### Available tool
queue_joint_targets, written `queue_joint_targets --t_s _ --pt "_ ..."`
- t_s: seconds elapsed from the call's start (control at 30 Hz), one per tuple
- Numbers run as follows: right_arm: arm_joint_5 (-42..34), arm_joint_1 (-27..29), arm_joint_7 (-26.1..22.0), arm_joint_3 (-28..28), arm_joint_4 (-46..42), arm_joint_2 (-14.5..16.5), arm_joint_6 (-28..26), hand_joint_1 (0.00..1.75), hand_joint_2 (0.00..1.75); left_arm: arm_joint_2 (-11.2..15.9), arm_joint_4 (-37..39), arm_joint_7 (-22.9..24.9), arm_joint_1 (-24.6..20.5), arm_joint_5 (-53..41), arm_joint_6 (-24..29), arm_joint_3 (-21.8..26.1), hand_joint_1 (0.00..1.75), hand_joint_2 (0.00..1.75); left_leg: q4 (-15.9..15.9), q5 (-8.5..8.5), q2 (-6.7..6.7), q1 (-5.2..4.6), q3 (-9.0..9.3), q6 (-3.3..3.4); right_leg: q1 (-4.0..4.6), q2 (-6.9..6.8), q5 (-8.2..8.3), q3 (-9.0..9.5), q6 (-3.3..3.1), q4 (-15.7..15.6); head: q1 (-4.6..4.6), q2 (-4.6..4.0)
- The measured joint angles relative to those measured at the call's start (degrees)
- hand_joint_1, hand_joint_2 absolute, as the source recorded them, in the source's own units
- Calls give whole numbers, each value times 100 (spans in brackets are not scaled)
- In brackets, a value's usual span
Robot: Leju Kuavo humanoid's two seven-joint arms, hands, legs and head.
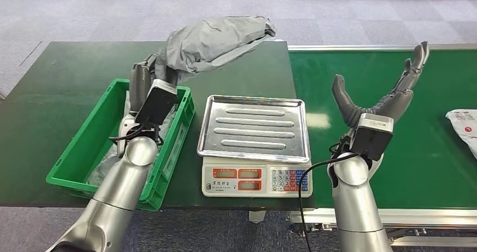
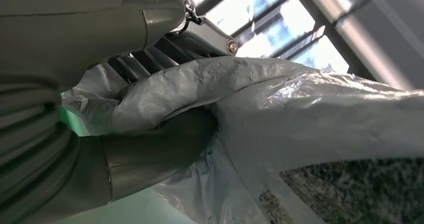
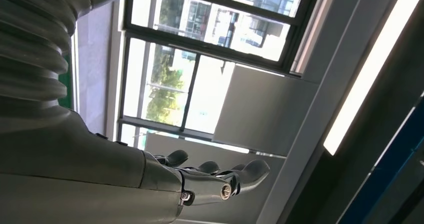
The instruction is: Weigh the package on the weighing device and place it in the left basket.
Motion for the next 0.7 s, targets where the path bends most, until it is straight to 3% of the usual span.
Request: queue_joint_targets --t_s 0.1,0.2,0.53,0.7 --pt "126 224 50 -145 -164 -7 13 0 175 245 -556 418 288 -737 563 150 175 175 -2 0 2 0 1 -1 0 1 -3 -1 0 0 0 0" --pt "185 383 122 -250 -295 -17 57 0 175 428 -890 734 544 -1275 784 364 175 175 -2 0 4 0 0 -1 0 0 -4 -2 -1 0 0 0" --pt "-223 652 338 -393 -288 -81 522 0 175 672 -973 1941 1128 -2894 780 1302 175 175 -2 0 7 0 1 -1 -1 5 -3 -3 -1 0 0 0" --pt "-241 699 339 -414 -256 -81 551 0 175 682 -929 2095 1264 -3149 726 1564 175 175 -2 0 7 0 0 -1 -1 5 -3 -4 -1 0 0 0"
